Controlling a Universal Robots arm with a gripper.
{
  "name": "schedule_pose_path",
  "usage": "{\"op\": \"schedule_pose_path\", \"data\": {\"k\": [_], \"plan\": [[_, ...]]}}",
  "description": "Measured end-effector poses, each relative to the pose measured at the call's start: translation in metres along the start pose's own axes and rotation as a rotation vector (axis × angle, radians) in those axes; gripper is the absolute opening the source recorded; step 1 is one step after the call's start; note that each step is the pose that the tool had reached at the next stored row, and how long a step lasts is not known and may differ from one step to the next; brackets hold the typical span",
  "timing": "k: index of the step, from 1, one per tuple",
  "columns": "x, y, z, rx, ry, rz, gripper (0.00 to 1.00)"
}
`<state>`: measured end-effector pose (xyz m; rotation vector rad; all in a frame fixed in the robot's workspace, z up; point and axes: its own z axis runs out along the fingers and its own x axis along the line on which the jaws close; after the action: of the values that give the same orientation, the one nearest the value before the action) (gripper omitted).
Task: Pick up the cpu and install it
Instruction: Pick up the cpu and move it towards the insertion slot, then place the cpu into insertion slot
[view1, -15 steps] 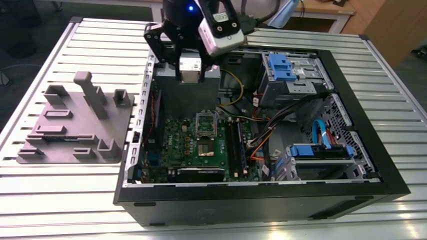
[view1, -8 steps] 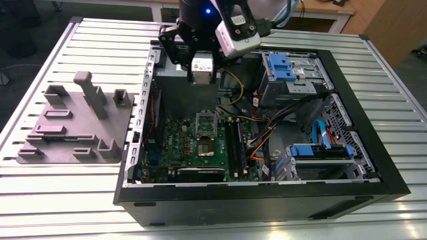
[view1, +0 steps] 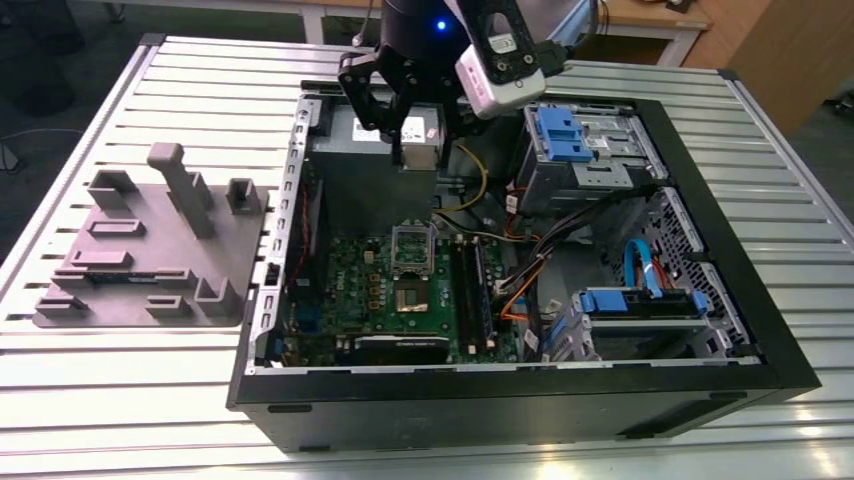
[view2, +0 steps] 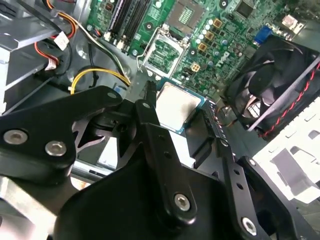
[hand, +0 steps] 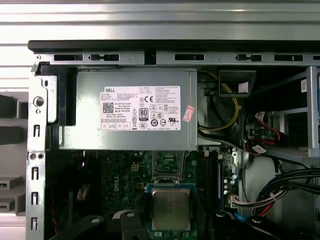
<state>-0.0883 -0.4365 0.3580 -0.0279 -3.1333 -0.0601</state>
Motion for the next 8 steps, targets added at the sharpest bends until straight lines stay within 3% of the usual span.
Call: {"op": "schedule_pose_path", "data": {"k": [8], "plan": [[-0.0001, -0.0001, 0.0011, 0.0021, 0.0, 0.0, 0.47]]}}
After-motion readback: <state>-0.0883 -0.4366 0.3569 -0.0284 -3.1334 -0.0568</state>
